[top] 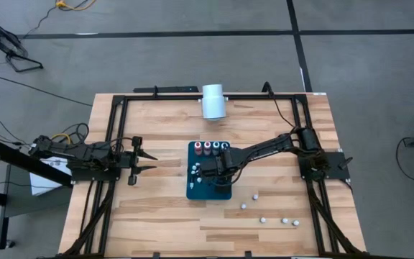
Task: Pick & Place food coloring
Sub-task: Put the small black food coloring bottle into the blue bin
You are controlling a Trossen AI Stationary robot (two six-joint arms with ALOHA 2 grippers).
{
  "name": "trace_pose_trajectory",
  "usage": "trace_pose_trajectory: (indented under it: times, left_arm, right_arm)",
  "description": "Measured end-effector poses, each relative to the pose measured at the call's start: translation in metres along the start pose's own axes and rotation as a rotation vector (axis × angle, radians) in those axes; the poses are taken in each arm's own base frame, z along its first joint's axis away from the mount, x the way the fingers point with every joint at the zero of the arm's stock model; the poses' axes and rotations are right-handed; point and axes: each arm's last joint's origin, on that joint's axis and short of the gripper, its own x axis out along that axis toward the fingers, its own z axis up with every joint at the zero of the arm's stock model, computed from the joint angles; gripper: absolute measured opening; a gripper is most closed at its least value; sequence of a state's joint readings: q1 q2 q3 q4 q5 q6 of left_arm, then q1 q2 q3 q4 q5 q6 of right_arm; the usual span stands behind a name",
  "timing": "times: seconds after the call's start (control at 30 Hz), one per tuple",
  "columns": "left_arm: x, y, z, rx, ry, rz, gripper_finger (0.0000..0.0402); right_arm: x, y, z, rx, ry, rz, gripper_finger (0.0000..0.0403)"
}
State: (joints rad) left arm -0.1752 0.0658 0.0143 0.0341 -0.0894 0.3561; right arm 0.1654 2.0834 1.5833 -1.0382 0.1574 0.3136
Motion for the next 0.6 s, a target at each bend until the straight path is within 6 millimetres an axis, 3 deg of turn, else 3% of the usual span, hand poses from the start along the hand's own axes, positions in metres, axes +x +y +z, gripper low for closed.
trace_pose_trajectory:
  times: [0.4, 0.6]
  left_arm:
    - [0.000, 0.000, 0.000, 0.000, 0.000, 0.000, 0.0123]
    - [0.000, 0.000, 0.000, -0.001, 0.000, 0.000, 0.0123]
  right_arm:
    - [-0.001, -0.001, 0.000, -0.005, -0.003, 0.000, 0.0103]
    - [-0.021, 0.000, -0.004, -0.015, -0.050, 0.015, 0.0103]
